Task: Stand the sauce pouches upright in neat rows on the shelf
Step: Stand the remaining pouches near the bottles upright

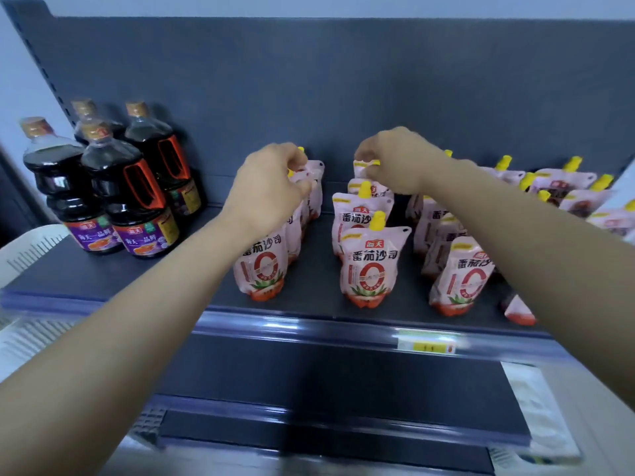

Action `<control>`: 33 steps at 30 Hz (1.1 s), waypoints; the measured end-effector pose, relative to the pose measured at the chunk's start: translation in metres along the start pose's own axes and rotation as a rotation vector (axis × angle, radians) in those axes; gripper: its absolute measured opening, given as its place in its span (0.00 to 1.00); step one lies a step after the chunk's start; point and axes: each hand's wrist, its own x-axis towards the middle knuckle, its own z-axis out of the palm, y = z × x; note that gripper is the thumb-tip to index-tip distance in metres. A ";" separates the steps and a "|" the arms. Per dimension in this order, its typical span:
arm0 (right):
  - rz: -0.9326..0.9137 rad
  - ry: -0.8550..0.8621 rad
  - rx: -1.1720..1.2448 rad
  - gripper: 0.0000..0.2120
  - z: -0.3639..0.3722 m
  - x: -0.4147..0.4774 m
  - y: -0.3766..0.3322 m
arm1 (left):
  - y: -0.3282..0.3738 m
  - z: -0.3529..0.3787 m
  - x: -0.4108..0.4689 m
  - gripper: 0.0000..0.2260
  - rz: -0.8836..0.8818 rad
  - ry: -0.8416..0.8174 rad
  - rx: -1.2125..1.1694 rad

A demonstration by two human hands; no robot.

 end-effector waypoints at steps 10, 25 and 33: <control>0.226 0.080 -0.192 0.20 -0.050 -0.078 0.095 | 0.106 0.060 0.012 0.16 0.421 -0.062 0.079; 0.610 0.011 -0.366 0.21 -0.078 -0.162 0.176 | 0.200 0.137 0.032 0.16 0.775 -0.165 -0.019; 0.634 -0.028 -0.381 0.19 -0.071 -0.196 0.234 | 0.245 0.184 0.020 0.16 0.806 -0.211 0.001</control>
